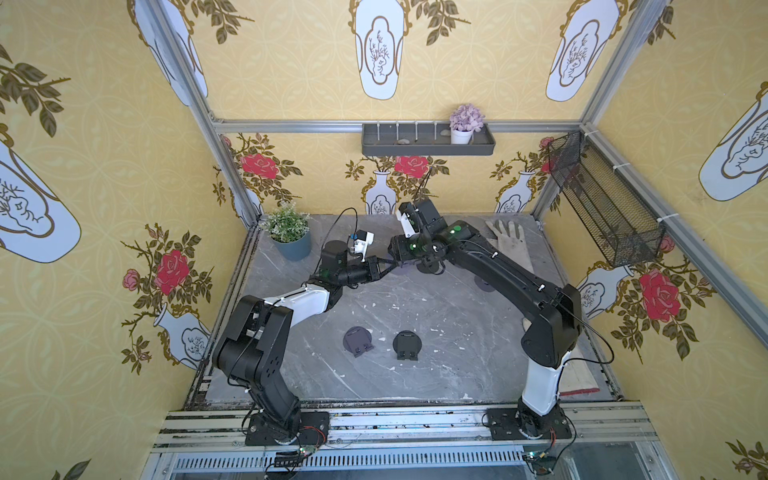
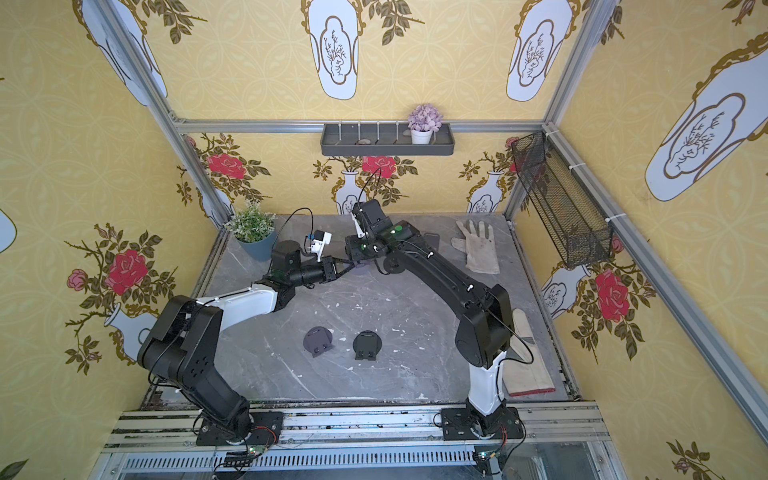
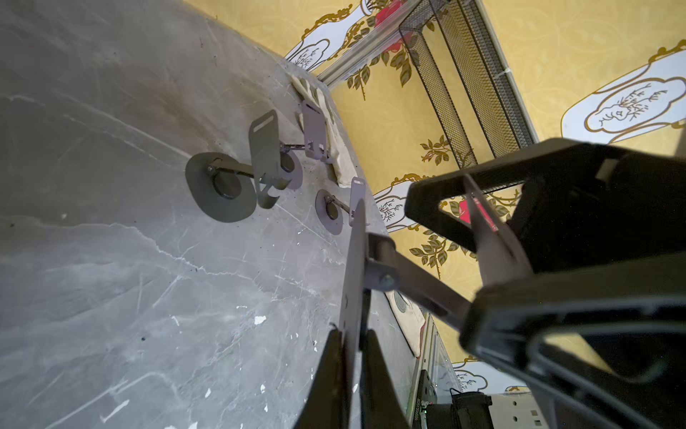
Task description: Open the phone stand
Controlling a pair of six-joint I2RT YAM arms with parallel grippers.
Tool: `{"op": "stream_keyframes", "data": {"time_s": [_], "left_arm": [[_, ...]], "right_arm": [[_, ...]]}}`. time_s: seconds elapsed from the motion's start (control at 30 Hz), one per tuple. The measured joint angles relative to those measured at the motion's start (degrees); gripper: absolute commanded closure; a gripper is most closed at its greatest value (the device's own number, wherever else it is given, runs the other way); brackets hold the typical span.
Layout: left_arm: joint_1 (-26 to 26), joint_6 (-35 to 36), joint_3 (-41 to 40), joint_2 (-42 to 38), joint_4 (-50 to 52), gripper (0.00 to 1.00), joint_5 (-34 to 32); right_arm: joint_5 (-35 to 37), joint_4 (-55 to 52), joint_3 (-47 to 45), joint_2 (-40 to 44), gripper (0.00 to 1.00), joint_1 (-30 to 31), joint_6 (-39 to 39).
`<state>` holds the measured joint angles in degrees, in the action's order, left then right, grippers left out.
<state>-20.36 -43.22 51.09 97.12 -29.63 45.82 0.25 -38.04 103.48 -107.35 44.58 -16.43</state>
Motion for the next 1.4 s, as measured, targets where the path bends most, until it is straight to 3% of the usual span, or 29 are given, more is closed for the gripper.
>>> {"op": "stream_keyframes", "data": {"time_s": [0.4, 0.73, 0.9, 1.0, 1.03, 1.1, 1.4], "left_arm": [[0.9, -3.1, -1.1, -0.6, -1.6, 1.00, 4.8], [0.9, -4.5, -0.4, -2.4, -3.1, 1.00, 6.9], [0.9, -2.6, 2.3, -4.2, 0.3, 1.00, 3.7], [0.8, -1.1, 2.8, -4.8, 4.8, 1.00, -0.3], [0.9, -1.6, 2.8, -4.9, 6.7, 1.00, -4.6], [1.4, -1.3, 2.8, -5.0, 9.4, 1.00, -8.2], [0.9, 4.0, 3.1, -5.6, 13.8, 1.00, -10.0]], "right_arm": [[7.6, 8.6, -10.7, 8.0, 0.52, 3.8, -0.7], [6.9, 9.2, -11.7, 11.8, 0.50, 3.6, -1.4], [-0.4, 7.6, -6.1, 9.0, 0.41, 0.3, -1.1], [-5.6, 4.1, -1.8, 5.0, 0.16, -1.6, -0.2], [-6.5, 1.2, -0.2, 3.9, 0.08, -2.2, 0.2], [-9.4, -2.1, 3.2, 1.9, 0.01, -3.2, 1.6], [-17.7, -8.6, 11.9, -5.7, 0.02, -4.9, 3.2]]}}
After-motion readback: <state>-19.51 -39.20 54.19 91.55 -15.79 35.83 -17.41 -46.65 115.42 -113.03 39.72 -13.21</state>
